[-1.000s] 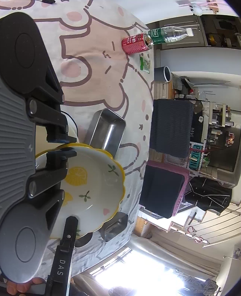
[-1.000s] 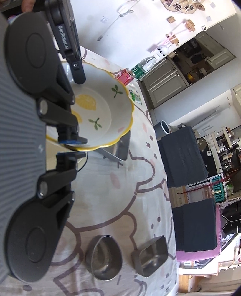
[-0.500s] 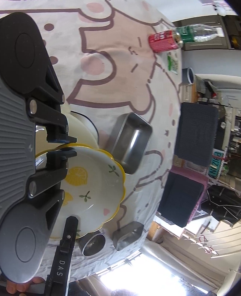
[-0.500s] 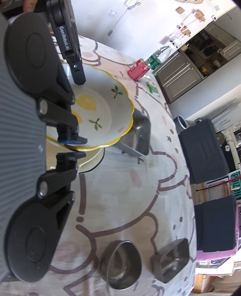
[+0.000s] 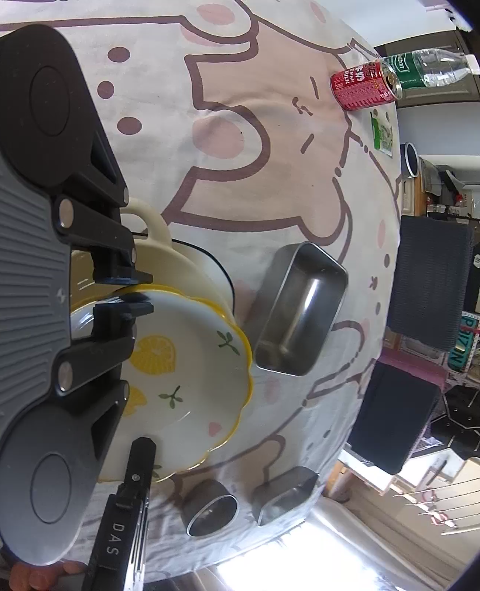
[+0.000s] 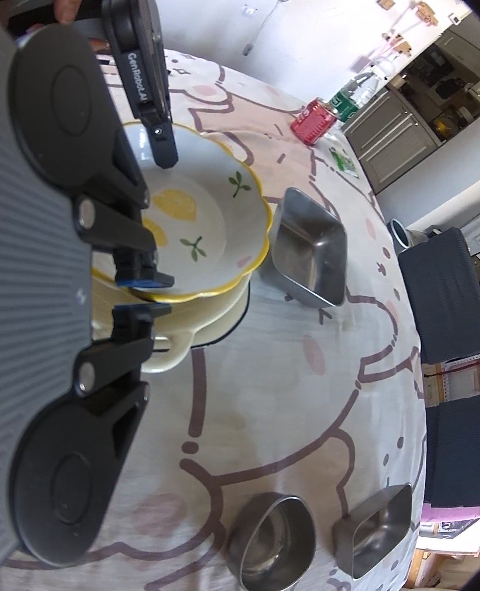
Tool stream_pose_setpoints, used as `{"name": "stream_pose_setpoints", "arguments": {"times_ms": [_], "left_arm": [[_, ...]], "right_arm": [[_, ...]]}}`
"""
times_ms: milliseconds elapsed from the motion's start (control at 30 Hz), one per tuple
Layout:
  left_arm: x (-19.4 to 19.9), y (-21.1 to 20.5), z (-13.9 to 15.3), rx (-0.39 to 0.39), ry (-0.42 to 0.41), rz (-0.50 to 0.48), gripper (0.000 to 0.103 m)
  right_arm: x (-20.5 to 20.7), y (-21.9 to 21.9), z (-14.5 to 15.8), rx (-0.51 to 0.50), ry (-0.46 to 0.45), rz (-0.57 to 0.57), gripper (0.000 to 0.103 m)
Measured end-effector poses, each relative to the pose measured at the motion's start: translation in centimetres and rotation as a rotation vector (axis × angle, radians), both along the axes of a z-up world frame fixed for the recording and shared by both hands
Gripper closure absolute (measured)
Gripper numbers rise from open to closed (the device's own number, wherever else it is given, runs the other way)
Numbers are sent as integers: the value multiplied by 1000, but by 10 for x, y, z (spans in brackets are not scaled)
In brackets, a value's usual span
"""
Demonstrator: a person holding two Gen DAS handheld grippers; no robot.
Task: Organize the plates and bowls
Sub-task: 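Lift the lemon-print bowl with both grippers and carry it toward the cream bowl, then lower the lemon-print bowl with both grippers into the cream bowl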
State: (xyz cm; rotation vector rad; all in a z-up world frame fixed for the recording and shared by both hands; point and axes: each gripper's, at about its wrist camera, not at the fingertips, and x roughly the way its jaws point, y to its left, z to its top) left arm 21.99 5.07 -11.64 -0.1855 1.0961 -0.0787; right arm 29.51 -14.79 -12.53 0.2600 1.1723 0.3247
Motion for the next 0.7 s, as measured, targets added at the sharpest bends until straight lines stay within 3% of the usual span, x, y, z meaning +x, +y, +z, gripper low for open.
{"name": "stream_pose_setpoints", "arguments": {"times_ms": [700], "left_arm": [[6, -22, -18, 117, 64, -84, 83]], "right_arm": [[1, 3, -3, -44, -4, 18, 91]]}}
